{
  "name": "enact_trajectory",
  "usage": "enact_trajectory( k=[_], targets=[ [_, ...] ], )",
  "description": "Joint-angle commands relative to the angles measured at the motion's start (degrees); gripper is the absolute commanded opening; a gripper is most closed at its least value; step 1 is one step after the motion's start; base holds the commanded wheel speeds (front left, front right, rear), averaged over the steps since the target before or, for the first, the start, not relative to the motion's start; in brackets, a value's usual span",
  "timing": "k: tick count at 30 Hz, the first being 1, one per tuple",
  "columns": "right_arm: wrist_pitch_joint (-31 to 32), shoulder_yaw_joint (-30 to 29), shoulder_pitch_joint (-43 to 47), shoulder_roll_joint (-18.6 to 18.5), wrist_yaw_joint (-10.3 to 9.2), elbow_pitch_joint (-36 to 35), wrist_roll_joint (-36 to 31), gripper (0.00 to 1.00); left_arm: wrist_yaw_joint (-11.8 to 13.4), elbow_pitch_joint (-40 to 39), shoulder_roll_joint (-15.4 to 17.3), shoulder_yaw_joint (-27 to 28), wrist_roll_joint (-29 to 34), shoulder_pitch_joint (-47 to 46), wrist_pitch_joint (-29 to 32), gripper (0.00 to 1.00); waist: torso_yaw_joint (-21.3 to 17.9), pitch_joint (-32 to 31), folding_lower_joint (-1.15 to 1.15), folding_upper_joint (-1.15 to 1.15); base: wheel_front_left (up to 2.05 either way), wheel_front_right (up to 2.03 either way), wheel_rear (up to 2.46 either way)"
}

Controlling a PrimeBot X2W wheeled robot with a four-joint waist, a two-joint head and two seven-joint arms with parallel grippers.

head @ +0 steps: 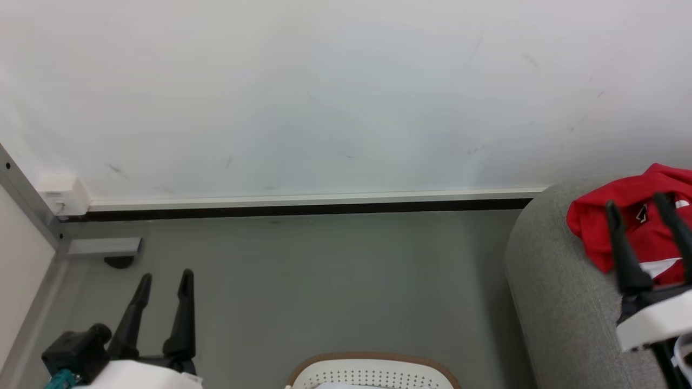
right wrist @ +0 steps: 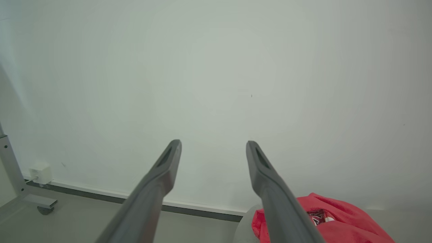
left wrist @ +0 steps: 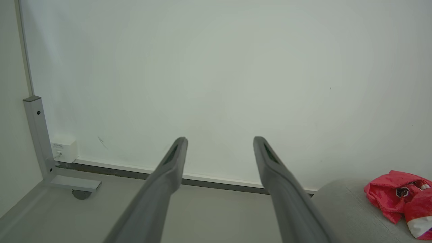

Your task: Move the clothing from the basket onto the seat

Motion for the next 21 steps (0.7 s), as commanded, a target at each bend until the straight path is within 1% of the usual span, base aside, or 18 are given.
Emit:
enact_trajectory(
  k=[1, 6, 12, 14, 21],
  targets=[
    [-1.3, 0.5, 2.0, 0.4, -0.13, -0.7, -0.6, 1.0, -0.3, 0.1, -0.5, 0.7, 0.5, 0.9, 0.0, 1.0, 0.1, 0.0, 0.01, 0.0, 0.0, 0.0, 0.0],
    [-7.1, 1.5, 8.0, 3.8, -0.13, -0.8, -1.4, 1.0, -1.5, 1.5, -3.0, 2.9, 3.8, 3.0, 0.0, 1.0, 0.5, 0.2, 0.01, 0.0, 0.0, 0.0, 0.0],
    [-14.0, 2.3, 13.8, 7.8, -0.13, 3.3, -3.2, 1.0, -4.8, 4.2, -5.8, 4.1, 8.3, 4.0, 0.0, 1.0, 0.6, 0.4, 0.01, 0.0, 0.0, 0.0, 0.0],
    [-15.6, 2.5, 14.8, 9.2, -0.13, 5.1, -3.3, 1.0, -5.8, 5.2, -6.6, 4.5, 10.0, 4.5, 0.0, 1.0, 0.4, 0.4, 0.01, 0.0, 0.0, 0.0, 0.0],
    [-18.5, 4.6, 14.6, 11.2, -0.13, 9.9, -5.6, 1.0, -8.8, 7.4, -9.4, 7.4, 14.1, 4.5, 0.0, 1.0, -0.5, 0.7, 0.01, 0.0, 0.0, 0.0, 0.0]
  ],
)
